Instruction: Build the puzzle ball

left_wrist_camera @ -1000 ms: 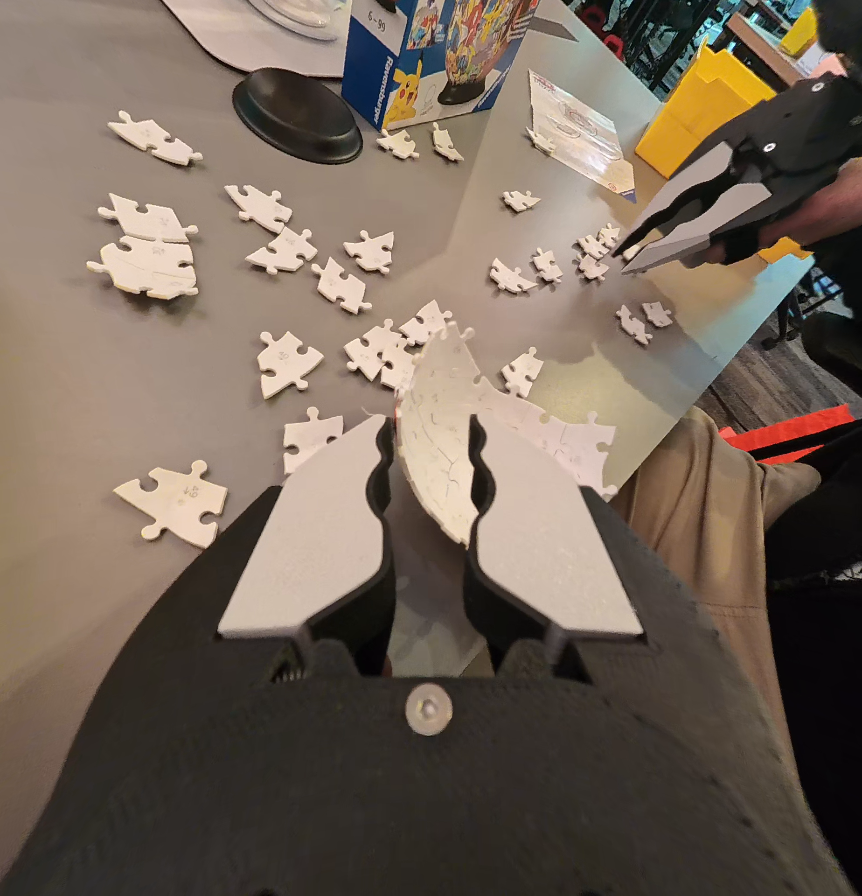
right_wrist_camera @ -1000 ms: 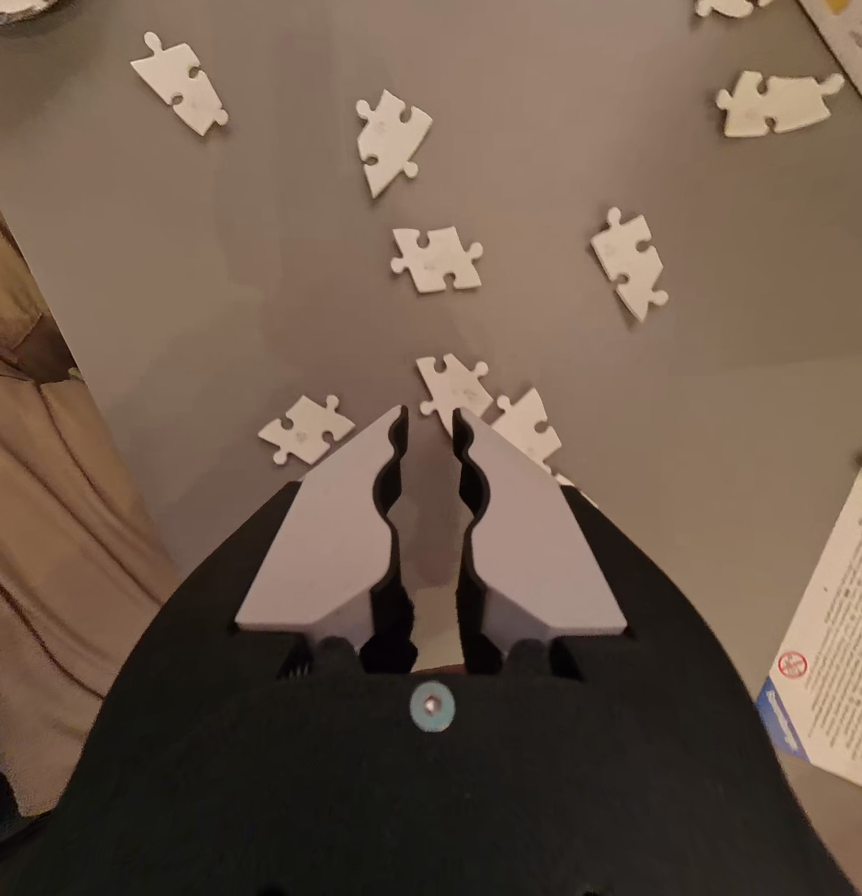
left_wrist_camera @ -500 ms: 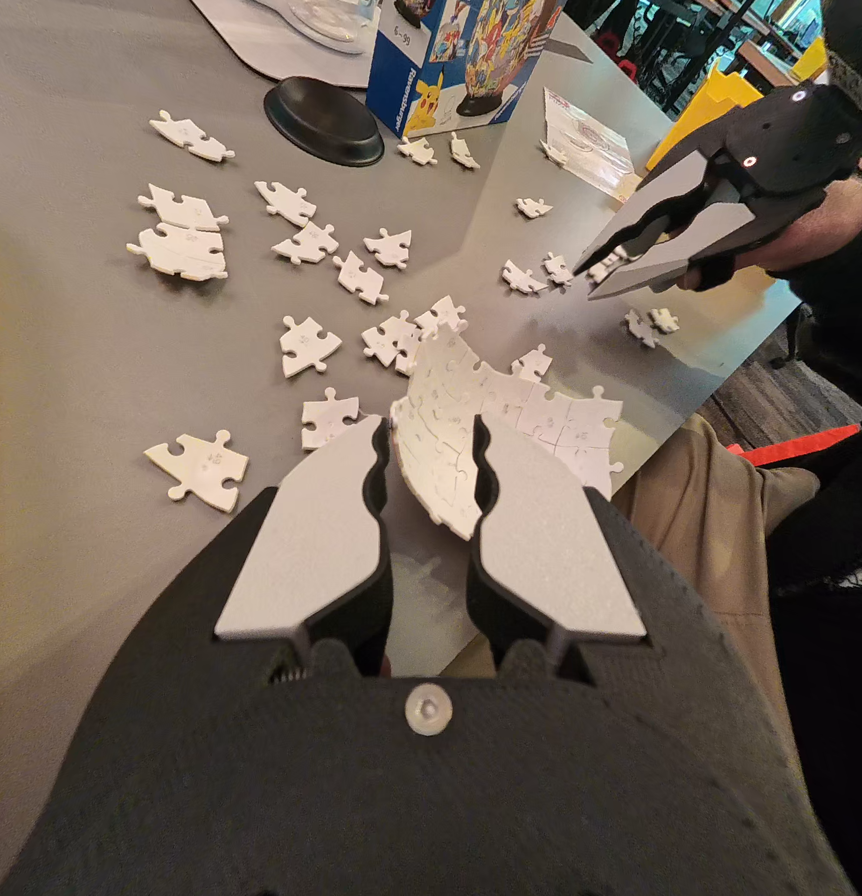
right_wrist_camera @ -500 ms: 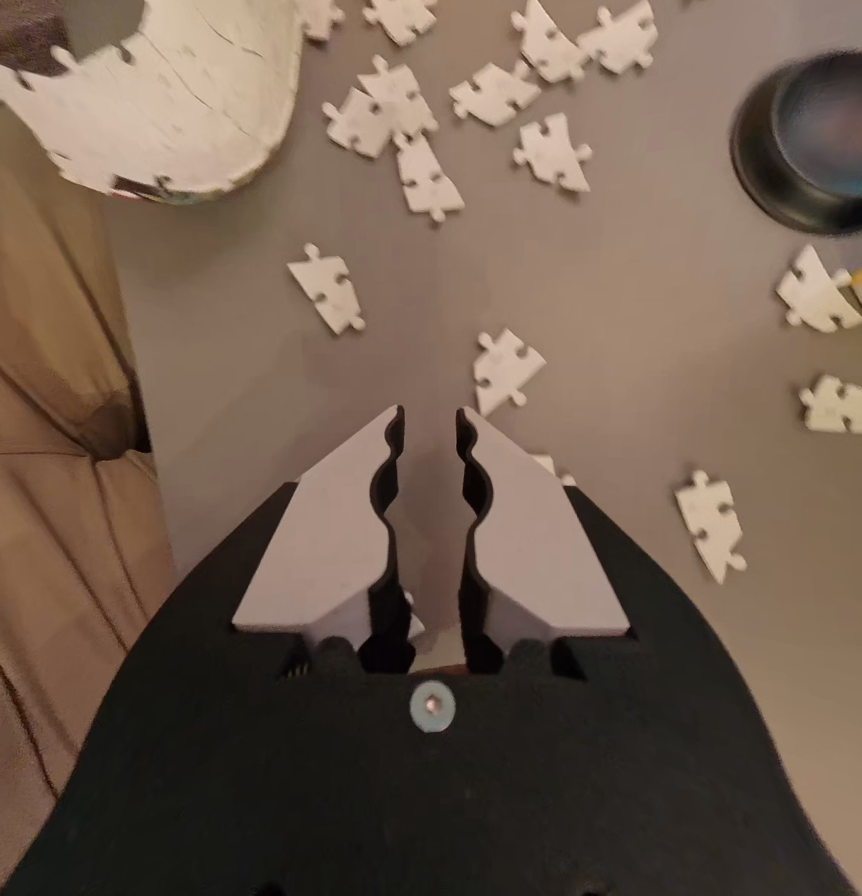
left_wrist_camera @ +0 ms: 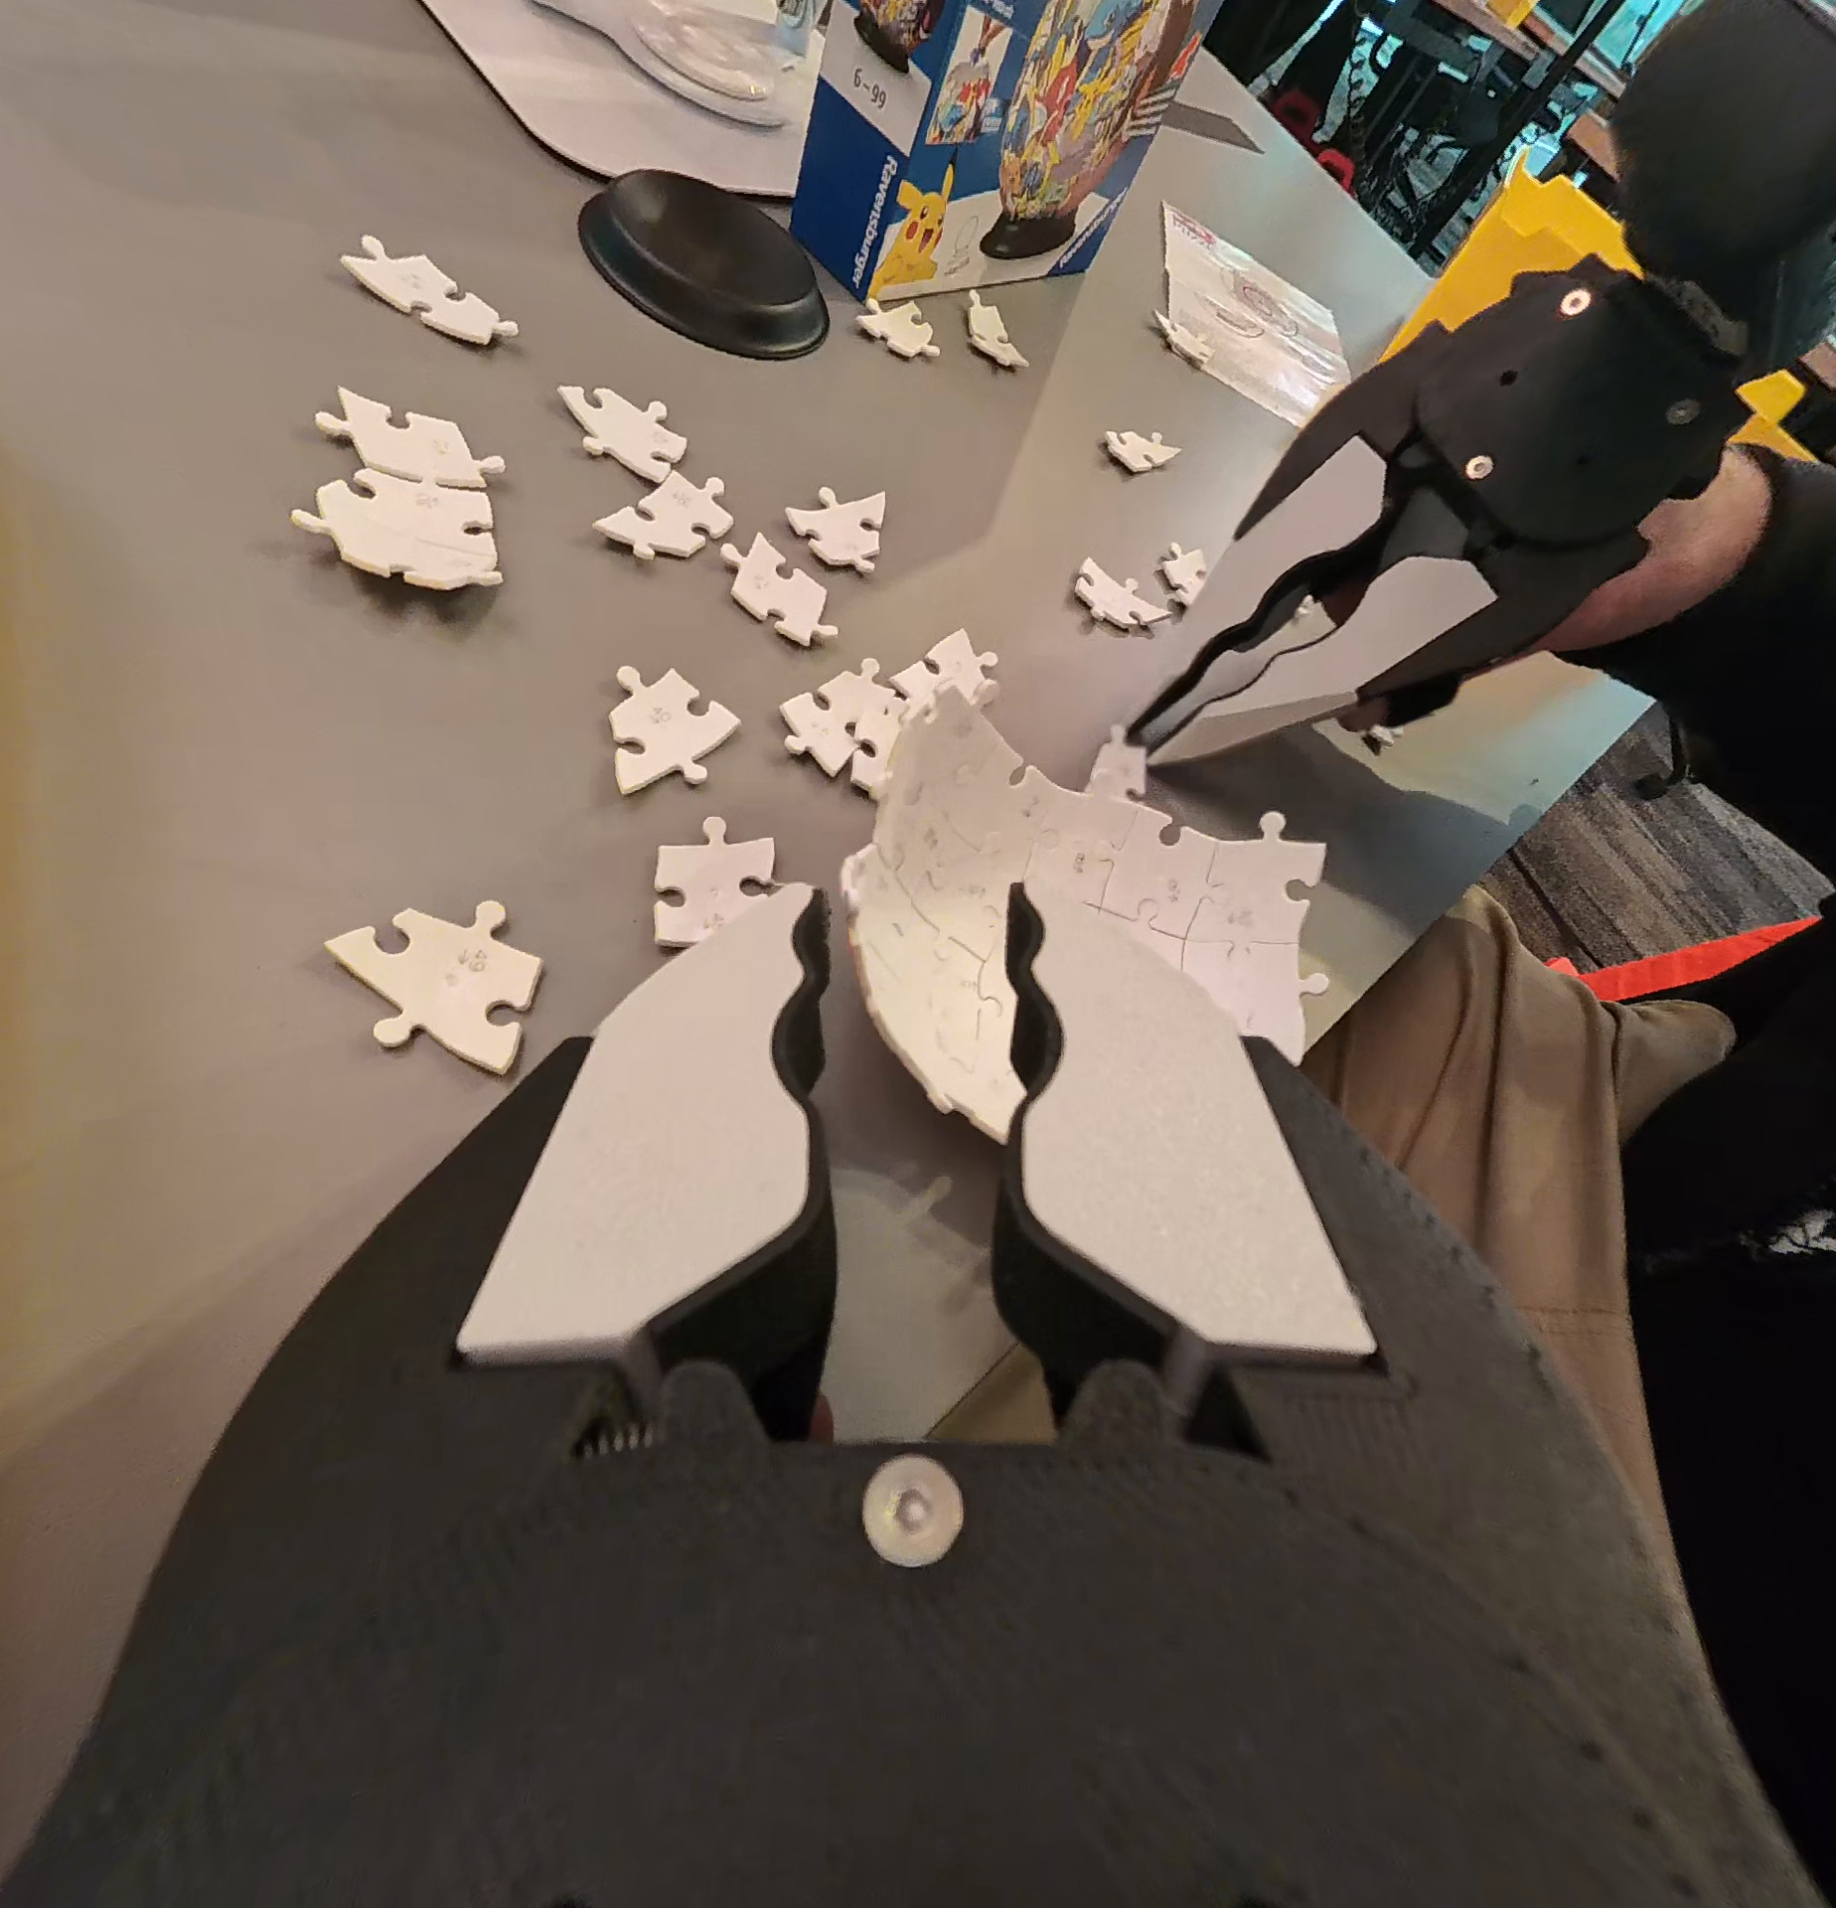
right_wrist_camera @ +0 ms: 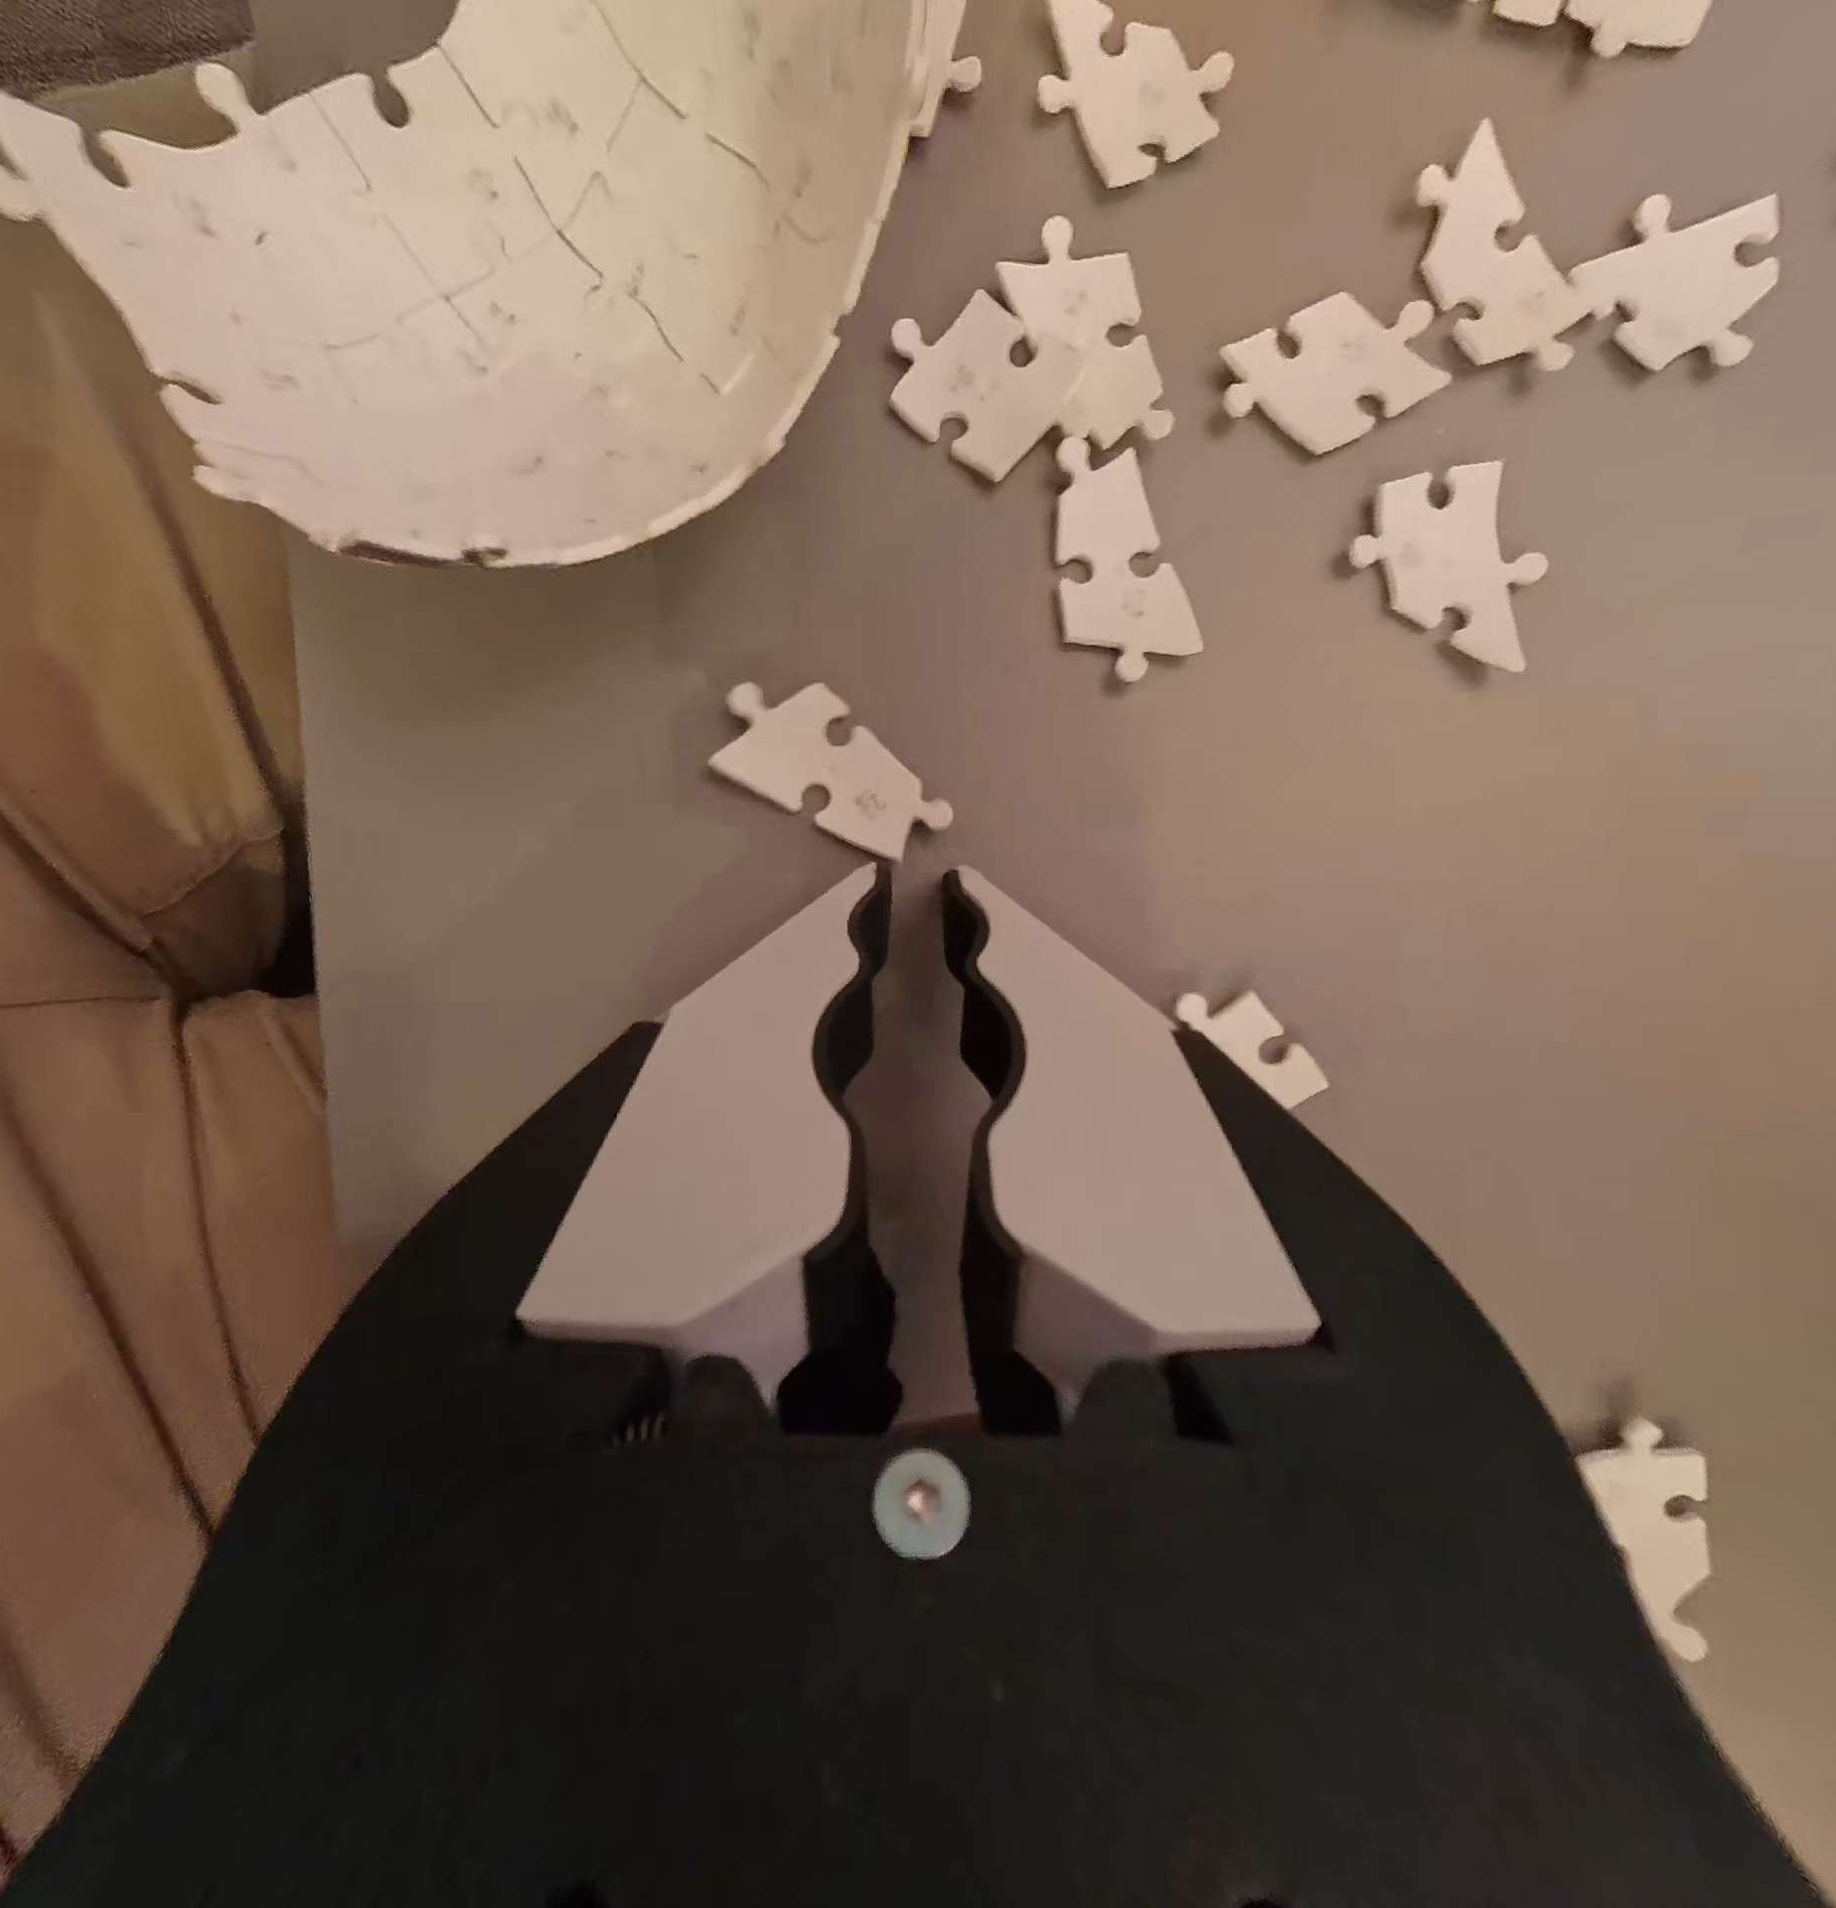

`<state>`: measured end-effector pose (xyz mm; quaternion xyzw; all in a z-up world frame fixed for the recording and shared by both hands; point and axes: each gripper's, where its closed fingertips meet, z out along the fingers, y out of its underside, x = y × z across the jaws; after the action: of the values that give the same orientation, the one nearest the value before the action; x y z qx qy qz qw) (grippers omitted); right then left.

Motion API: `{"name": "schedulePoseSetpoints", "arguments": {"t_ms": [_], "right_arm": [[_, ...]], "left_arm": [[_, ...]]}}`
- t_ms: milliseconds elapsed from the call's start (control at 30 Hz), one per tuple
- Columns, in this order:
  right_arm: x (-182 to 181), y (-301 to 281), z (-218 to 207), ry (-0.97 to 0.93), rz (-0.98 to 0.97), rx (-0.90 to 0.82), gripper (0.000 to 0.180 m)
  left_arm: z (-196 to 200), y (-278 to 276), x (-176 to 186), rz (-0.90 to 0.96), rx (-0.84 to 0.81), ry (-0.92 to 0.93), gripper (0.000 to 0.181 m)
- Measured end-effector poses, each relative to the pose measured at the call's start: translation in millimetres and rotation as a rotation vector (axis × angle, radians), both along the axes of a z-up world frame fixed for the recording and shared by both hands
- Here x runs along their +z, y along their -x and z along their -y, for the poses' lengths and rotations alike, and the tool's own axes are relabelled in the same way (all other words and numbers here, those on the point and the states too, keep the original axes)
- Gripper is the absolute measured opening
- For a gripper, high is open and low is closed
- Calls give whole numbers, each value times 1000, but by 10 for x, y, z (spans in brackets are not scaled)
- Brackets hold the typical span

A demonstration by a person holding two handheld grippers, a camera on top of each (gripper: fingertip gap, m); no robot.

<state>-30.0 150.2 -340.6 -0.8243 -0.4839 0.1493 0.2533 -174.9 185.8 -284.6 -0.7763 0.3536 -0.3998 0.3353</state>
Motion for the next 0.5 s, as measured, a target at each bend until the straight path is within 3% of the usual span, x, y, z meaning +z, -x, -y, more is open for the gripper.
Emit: {"name": "schedulePoseSetpoints", "arguments": {"t_ms": [333,500], "right_arm": [[64,-714,-383,-35,75,-184,17],[21,-637,-337,-6,52,-162,7]], "left_arm": [[-17,14,32,15,4,-1,32],[-10,2,21,11,0,-1,32]]}}
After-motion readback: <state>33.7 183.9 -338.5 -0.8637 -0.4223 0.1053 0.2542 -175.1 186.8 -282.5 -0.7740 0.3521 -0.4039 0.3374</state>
